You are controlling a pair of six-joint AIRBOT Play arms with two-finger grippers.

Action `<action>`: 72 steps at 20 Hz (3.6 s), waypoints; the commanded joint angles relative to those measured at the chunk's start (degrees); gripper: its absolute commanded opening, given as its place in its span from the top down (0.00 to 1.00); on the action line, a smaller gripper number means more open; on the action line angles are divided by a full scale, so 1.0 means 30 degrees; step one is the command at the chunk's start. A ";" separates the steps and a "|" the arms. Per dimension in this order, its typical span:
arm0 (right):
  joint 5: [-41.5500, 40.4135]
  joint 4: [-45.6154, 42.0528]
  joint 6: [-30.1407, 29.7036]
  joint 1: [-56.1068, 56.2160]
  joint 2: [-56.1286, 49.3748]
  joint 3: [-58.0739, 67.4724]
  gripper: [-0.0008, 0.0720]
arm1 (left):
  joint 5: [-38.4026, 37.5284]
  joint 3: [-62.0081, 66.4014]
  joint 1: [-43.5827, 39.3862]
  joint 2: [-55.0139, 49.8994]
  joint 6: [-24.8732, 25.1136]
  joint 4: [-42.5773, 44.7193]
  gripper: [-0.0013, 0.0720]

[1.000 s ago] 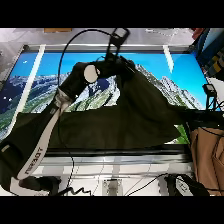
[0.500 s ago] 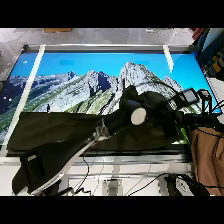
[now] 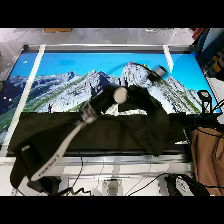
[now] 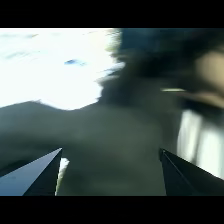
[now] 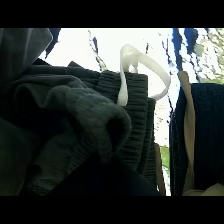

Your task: Fold the clothes and pants, and hang the long-sleeved shirts on hangers.

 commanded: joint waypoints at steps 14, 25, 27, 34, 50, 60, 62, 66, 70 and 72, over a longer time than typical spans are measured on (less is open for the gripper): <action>-0.0095 0.0102 0.0007 0.0022 0.0000 0.0000 0.93 | -0.4699 -0.0022 0.7614 -0.6907 0.0262 -0.2710 0.22; -0.0444 0.0109 0.0007 0.0022 0.0000 0.0000 0.93 | -0.2834 0.0000 0.5807 -0.7854 0.0262 -0.4648 0.57; -0.0568 0.0175 0.0015 0.0022 0.0000 0.0000 0.93 | -0.2820 0.0066 0.5894 -0.7766 0.0270 -0.4634 0.95; -0.6528 0.3767 0.0765 0.0022 0.0000 0.0007 0.93 | -0.2565 0.3395 1.0418 -0.5136 0.0255 -0.4554 0.95; -1.3690 0.5508 0.6156 0.0044 -0.3796 0.1341 0.93 | -0.4437 0.3300 2.1944 0.0670 -0.0452 0.0758 0.95; -1.1599 0.5479 0.6135 0.0619 -1.0171 0.5858 0.93 | -1.0338 0.2404 2.2739 0.0627 -0.0612 0.8437 0.95; -1.1999 0.5472 0.6127 0.1304 -1.0586 0.6033 0.93 | -0.8597 0.2404 2.2666 0.0627 -0.1253 0.8386 0.95; -1.4928 0.5464 0.6127 0.2776 -1.0907 0.6921 0.93 | -0.3832 0.2419 2.2265 0.0714 -0.4583 0.8211 0.95; -1.7668 0.5501 0.6149 0.3060 -1.1912 0.8131 0.93 | -0.2200 0.2397 2.2141 0.0729 -0.4758 0.8233 0.95; -1.8170 0.5486 0.6135 0.3126 -1.2677 0.8459 0.87 | -0.2200 0.1625 2.2141 0.0627 -0.4750 0.8233 0.95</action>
